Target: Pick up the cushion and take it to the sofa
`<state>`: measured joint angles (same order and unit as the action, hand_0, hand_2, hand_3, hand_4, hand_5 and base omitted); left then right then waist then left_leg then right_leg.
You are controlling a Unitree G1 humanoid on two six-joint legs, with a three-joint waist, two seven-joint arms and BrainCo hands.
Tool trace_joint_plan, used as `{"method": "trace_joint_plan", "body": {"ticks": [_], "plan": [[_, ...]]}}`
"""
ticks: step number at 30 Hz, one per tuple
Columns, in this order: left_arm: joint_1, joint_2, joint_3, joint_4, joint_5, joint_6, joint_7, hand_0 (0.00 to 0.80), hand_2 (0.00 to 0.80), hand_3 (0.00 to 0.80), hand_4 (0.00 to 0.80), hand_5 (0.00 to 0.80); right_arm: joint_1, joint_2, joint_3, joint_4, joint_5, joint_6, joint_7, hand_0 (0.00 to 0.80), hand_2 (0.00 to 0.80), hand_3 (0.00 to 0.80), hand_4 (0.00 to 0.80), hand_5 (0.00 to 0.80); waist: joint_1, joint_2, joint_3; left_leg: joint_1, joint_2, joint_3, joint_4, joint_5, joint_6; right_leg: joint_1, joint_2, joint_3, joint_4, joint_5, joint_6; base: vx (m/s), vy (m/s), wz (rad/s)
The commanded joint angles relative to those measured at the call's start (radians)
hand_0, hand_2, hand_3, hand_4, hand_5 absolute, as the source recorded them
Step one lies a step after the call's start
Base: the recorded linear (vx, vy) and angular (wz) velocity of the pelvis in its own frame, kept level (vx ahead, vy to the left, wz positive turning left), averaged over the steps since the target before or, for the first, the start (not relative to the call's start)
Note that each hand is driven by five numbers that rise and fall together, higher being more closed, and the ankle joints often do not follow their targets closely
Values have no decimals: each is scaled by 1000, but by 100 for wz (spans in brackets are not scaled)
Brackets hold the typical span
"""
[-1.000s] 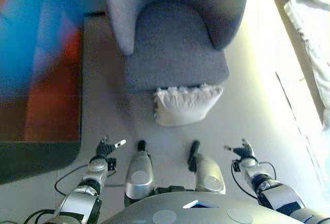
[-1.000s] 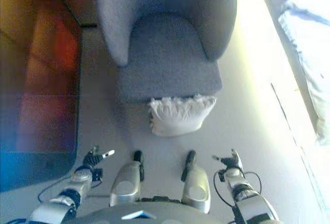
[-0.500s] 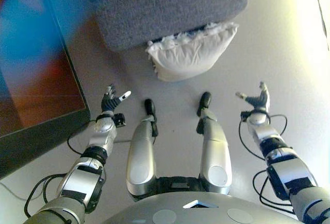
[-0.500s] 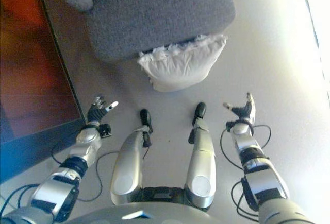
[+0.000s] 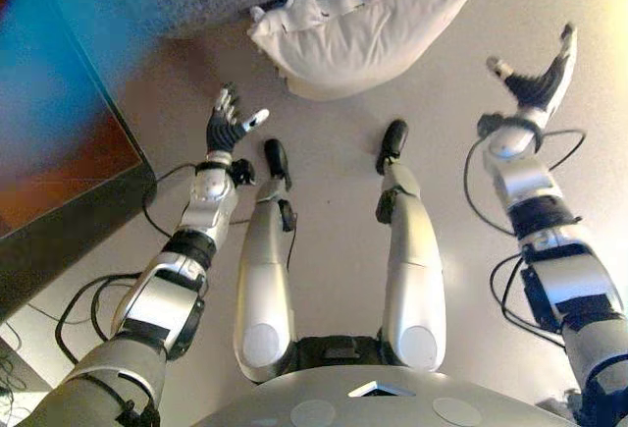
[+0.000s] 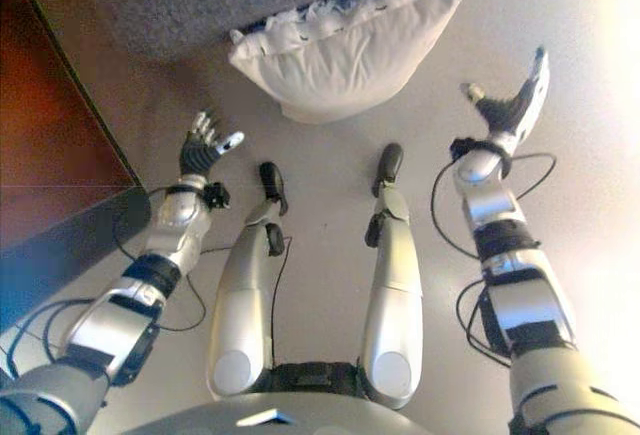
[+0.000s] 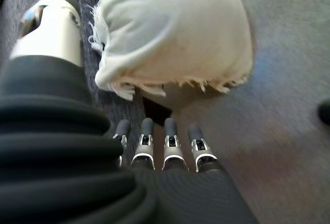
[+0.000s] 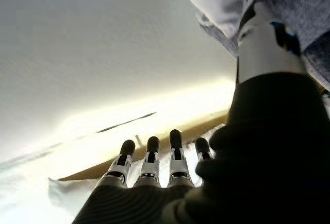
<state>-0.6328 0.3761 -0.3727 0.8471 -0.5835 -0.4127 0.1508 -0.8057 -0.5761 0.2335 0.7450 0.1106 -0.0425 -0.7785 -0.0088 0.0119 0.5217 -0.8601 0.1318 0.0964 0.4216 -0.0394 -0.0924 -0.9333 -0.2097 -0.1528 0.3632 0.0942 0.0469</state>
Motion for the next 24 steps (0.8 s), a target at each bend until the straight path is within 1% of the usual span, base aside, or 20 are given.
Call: {"method": "trace_joint_plan", "body": {"ticks": [1, 4, 5, 8, 12, 13, 15, 20, 21, 24], "plan": [[-17, 66, 4, -26, -52, -69, -24, 0, 0, 0, 0, 0, -70, -107, 55, 63, 37, -74, 15, 0, 0, 0, 0, 0, 17, -1, -2, -120, -7, -62, 29, 38, 2, -55, 15, -6, 108, -74, 30, -2, -104, 9], [-66, 100, -16, -15, -67, -75, -54, 0, 0, 0, 0, 0, -139, -140, 89, 128, 73, -142, 47, 0, 0, 0, 0, 0, 28, -7, -2, -170, -7, -87, 46, 36, -2, -96, 12, -10, 128, -74, 31, 8, -119, 11], [-86, 115, -22, -11, -76, -75, -62, 0, 0, 0, 0, 0, -167, -153, 99, 144, 87, -155, 60, 0, 0, 0, 0, 0, 32, -10, -2, -191, -7, -96, 53, 35, -5, -112, 11, -13, 136, -76, 32, 9, -114, 12], [-123, 144, -28, -12, -96, -75, -81, 0, 0, 0, 0, 0, -222, -177, 126, 155, 135, -174, 106, 0, 0, 0, 0, 0, 39, -17, -2, -232, -5, -115, 63, 34, -10, -145, 11, -19, 149, -80, 32, 5, -91, 9], [-165, 172, -39, -31, -129, -73, -110, 0, 0, 0, 0, 0, -291, -210, 174, 152, 179, -207, 203, 0, 0, 0, 0, 0, 47, -24, -2, -278, -6, -137, 77, 29, -15, -186, 5, -29, 170, -87, 33, 1, -68, 1], [-177, 182, -40, -35, -137, -65, -123, 0, 0, 0, 0, 0, -307, -217, 185, 143, 199, -210, 248, 0, 0, 0, 0, 0, 49, -28, -2, -288, -6, -141, 79, 28, -17, -194, 3, -33, 172, -89, 34, -4, -64, 2], [-199, 195, -44, -35, -140, -56, -136, 0, 0, 0, 0, 0, -333, -225, 203, 138, 206, -207, 294, 0, 0, 0, 0, 0, 52, -32, -2, -303, -7, -147, 85, 27, -20, -208, -1, -38, 178, -89, 36, -4, -54, 6], [-259, 222, -45, -4, -156, -66, -169, 0, 0, 0, 0, 0, -405, -223, 234, 197, 306, -247, 437, 0, 0, 0, 0, 0, 60, -40, -2, -350, -5, -159, 101, 24, -29, -243, -4, -47, 196, -97, 41, -7, -41, 3], [-281, 229, -48, -1, -146, -68, -176, 0, 0, 0, 0, 0, -418, -218, 238, 210, 330, -243, 486, 0, 0, 0, 0, 0, 61, -42, -2, -359, -4, -160, 101, 24, -32, -251, -4, -49, 196, -98, 42, -10, -29, 3], [-349, 248, -65, 11, -97, -64, -180, 0, 0, 0, 0, 0, -443, -202, 255, 237, 380, -221, 540, 0, 0, 0, 0, 0, 61, -49, -2, -379, 1, -162, 98, 26, -38, -266, -4, -54, 193, -98, 45, -5, -21, 2]]}}
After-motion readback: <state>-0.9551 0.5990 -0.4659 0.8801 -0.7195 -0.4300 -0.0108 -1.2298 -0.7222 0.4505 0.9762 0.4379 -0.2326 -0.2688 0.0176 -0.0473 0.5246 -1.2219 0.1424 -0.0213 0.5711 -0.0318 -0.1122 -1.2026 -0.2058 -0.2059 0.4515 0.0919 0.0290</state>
